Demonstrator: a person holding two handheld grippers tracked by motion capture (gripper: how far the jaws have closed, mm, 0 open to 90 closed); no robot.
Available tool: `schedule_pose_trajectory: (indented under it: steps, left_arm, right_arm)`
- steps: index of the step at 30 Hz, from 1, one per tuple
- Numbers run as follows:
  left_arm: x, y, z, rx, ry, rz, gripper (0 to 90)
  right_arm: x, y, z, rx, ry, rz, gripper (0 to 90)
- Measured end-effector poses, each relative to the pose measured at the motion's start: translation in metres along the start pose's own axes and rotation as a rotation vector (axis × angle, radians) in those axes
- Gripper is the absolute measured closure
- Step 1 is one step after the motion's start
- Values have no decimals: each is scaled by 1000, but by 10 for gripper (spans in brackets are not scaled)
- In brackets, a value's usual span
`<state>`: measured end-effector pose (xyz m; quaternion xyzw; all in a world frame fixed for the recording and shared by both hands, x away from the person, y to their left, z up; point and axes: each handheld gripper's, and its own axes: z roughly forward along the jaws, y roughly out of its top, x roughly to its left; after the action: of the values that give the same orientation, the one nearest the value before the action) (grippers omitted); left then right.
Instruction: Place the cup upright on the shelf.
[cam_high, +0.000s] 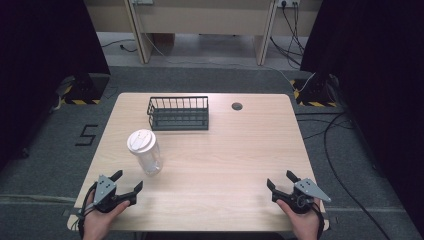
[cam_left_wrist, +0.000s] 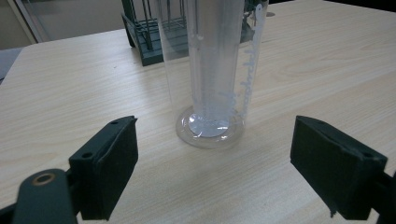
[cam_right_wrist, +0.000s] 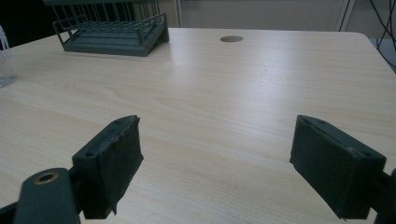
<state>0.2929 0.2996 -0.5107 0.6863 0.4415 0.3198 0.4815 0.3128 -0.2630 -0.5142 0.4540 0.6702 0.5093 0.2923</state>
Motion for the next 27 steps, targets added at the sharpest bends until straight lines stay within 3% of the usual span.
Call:
schedule_pose_trajectory:
  steps: [7, 11, 15, 19, 27]
  left_arm:
    - [2, 0, 1, -11, -10, -9, 146]
    - [1, 4, 5, -11, -11, 7, 144]
    - [-3, 7, 13, -6, -37, -17, 145]
    - [-6, 10, 20, -3, -47, -4, 145]
    - [1, 14, 32, 8, -35, -5, 145]
  right_arm:
    - [1, -1, -2, 1, 2, 8, 163]
    - [-1, 0, -1, 1, 2, 3, 165]
    - [-3, 0, -1, 0, 5, 27, 169]
    - [-3, 0, -2, 1, 9, 43, 170]
    - [-3, 0, -1, 11, 15, 43, 175]
